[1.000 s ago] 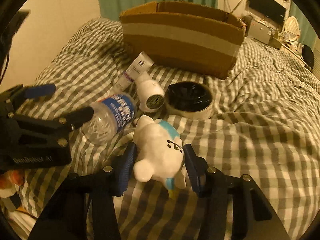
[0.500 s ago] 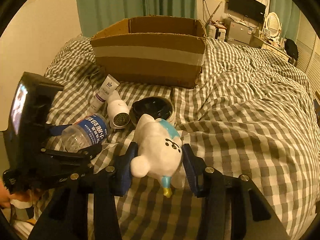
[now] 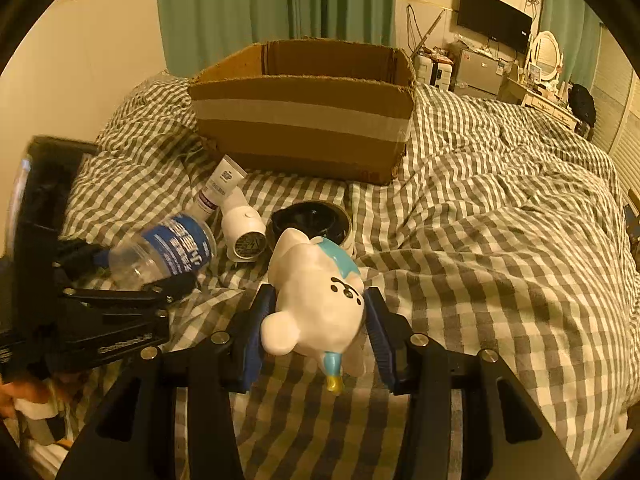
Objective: Organize objects
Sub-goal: 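Carry the swab container and toy figure into the box and open both tools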
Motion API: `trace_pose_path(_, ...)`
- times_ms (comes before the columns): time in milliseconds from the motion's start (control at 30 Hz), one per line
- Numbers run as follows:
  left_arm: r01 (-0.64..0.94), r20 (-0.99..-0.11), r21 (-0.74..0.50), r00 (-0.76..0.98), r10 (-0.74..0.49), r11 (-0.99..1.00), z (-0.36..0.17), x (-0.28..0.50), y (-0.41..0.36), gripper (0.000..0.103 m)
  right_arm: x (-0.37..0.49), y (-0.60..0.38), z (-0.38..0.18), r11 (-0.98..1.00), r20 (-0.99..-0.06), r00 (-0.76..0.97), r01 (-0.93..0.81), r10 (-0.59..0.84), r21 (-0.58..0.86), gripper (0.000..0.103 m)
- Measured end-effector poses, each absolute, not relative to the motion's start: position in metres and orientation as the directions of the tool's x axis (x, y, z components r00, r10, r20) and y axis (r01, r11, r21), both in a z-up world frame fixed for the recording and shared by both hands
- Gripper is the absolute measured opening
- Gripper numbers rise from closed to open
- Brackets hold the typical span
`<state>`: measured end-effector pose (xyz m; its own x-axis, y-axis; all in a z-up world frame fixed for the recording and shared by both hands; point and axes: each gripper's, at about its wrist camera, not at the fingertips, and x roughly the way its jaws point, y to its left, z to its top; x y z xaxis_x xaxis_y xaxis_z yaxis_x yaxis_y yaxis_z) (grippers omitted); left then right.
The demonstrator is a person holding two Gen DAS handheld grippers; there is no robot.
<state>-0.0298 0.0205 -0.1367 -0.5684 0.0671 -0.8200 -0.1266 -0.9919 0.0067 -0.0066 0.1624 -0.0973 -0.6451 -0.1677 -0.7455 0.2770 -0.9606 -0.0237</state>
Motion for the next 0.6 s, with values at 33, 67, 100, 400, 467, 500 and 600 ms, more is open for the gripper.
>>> trace_pose_path(33,-0.121,-0.81,0.009,-0.583,0.063,-0.993,-0.13,-0.026,0.019,0.065,-0.006,0.161,-0.095,-0.96,-0.743,-0.648,0.278,-0.167,-0.027,0.044)
trace_pose_path(67,-0.116,-0.804,0.01,-0.591,0.061,-0.993,-0.125,-0.025,0.018,0.065,-0.005,0.159,-0.094,-0.96,-0.741,-0.651,0.278,-0.165,-0.03,0.044)
trace_pose_path(100,-0.113,-0.794,0.01,-0.605,0.061,-0.994,-0.119,-0.022,0.017,0.065,-0.003,0.157,-0.091,-0.96,-0.739,-0.654,0.279,-0.164,-0.034,0.044)
trace_pose_path(400,-0.103,-0.737,-0.003,-0.672,0.071,-0.995,-0.081,-0.007,0.004,0.065,0.011,0.139,-0.068,-0.951,-0.71,-0.685,0.3,-0.162,-0.072,0.044)
trace_pose_path(467,-0.104,-0.729,-0.005,-0.681,0.075,-0.995,-0.073,-0.005,0.004,0.065,0.015,0.138,-0.062,-0.949,-0.702,-0.691,0.307,-0.172,-0.07,0.044)
trace_pose_path(500,-0.104,-0.722,-0.009,-0.688,0.079,-0.995,-0.068,-0.003,0.004,0.065,0.016,0.137,-0.058,-0.949,-0.696,-0.696,0.309,-0.176,-0.068,0.044)
trace_pose_path(600,-0.107,-0.705,-0.012,-0.704,0.084,-0.994,-0.056,0.0,0.005,0.065,0.018,0.135,-0.049,-0.948,-0.685,-0.707,0.309,-0.174,-0.078,0.044)
